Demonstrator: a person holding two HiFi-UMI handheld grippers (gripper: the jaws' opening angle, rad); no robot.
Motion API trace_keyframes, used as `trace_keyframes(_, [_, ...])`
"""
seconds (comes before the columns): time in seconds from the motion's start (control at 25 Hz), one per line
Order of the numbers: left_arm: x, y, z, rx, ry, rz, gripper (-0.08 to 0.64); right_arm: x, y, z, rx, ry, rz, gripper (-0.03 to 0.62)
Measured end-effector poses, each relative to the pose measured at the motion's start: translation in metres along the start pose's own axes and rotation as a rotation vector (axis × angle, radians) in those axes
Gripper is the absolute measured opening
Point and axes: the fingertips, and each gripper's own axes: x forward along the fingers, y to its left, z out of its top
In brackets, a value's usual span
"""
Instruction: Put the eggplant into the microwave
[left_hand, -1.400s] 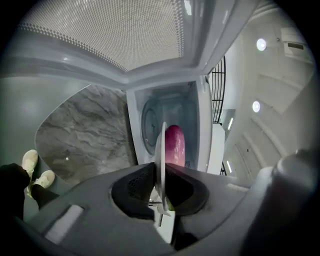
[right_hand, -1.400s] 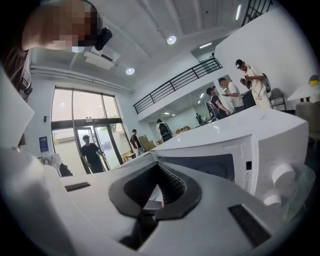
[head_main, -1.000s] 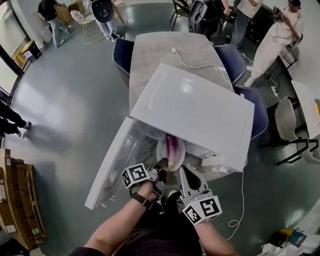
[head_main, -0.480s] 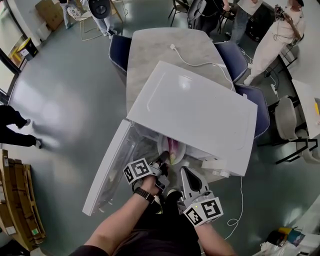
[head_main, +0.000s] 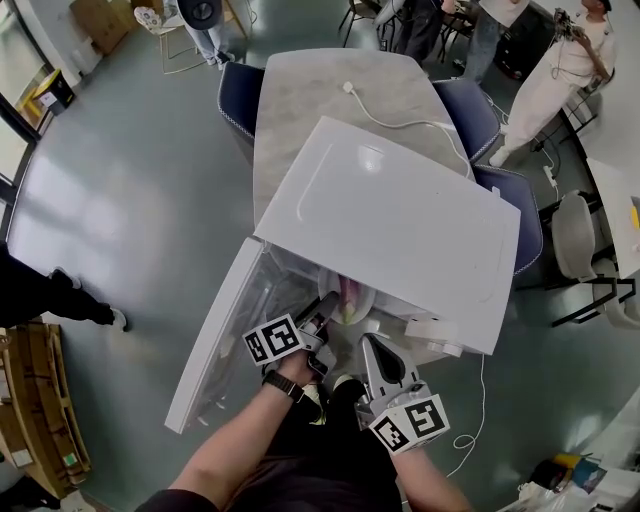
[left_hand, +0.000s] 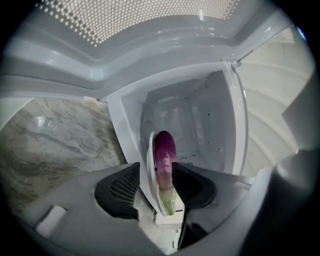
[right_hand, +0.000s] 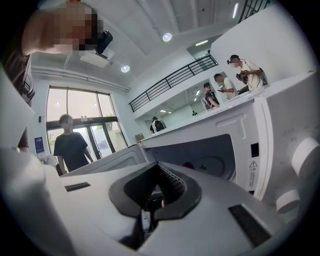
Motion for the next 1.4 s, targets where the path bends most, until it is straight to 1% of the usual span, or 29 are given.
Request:
trace_keyframes(0.2, [-0.019, -0.006, 0.008, 0.069, -0.038, -0.003, 0.163, 0.003, 0.005, -0.001, 0.013, 0.011, 0.013, 0.002])
trace_keyframes(0.36, [-0.034, -0.02, -0.009, 0.158, -0.037, 0.003, 0.163, -0.001, 0.007, 0.003, 0.018, 0.016, 0.018, 0.002])
trace_keyframes(0.44, [-0.041, -0.022, -0.021, 0.213, -0.022, 0.027, 0.163, -0.002, 0.007, 0.004, 0.014, 0.02, 0.015, 0.002])
trace_keyframes(0.56, [-0.049, -0.019, -0.035, 0.333, 0.005, 0.093, 0.161, -0.002, 0.002, 0.001, 0.003, 0.03, 0.003, 0.002])
trace_keyframes(0.6, [-0.049, -0.017, -0.039, 0.369, 0.016, 0.115, 0.145, -0.002, 0.001, 0.0, 0.002, 0.033, 0.0, 0.002])
trace_keyframes(0.64, [-0.05, -0.013, -0.042, 0.397, 0.028, 0.136, 0.085, -0.002, -0.001, -0.002, 0.003, 0.036, -0.002, 0.002])
trace_keyframes(0.72, [-0.048, -0.004, -0.048, 0.435, 0.06, 0.182, 0.014, -0.003, -0.002, -0.005, 0.006, 0.04, -0.005, 0.002])
trace_keyframes(0.8, [-0.045, 0.003, -0.054, 0.468, 0.1, 0.218, 0.009, -0.003, -0.002, -0.006, 0.006, 0.042, -0.005, 0.002])
trace_keyframes(0.88, [-0.04, 0.005, -0.058, 0.495, 0.129, 0.234, 0.009, -0.003, -0.003, -0.006, 0.005, 0.042, -0.007, 0.002])
trace_keyframes(0.96, [-0.036, 0.006, -0.058, 0.51, 0.135, 0.243, 0.009, -0.002, -0.006, -0.005, 0.005, 0.04, -0.009, 0.002])
trace_keyframes(1.16, [-0.022, 0.008, -0.052, 0.521, 0.128, 0.262, 0.009, -0.004, -0.011, -0.004, 0.008, 0.037, -0.017, 0.002])
trace_keyframes(1.4, [-0.002, 0.007, -0.034, 0.535, 0.111, 0.257, 0.009, -0.003, -0.016, -0.008, 0.013, 0.044, -0.031, 0.002])
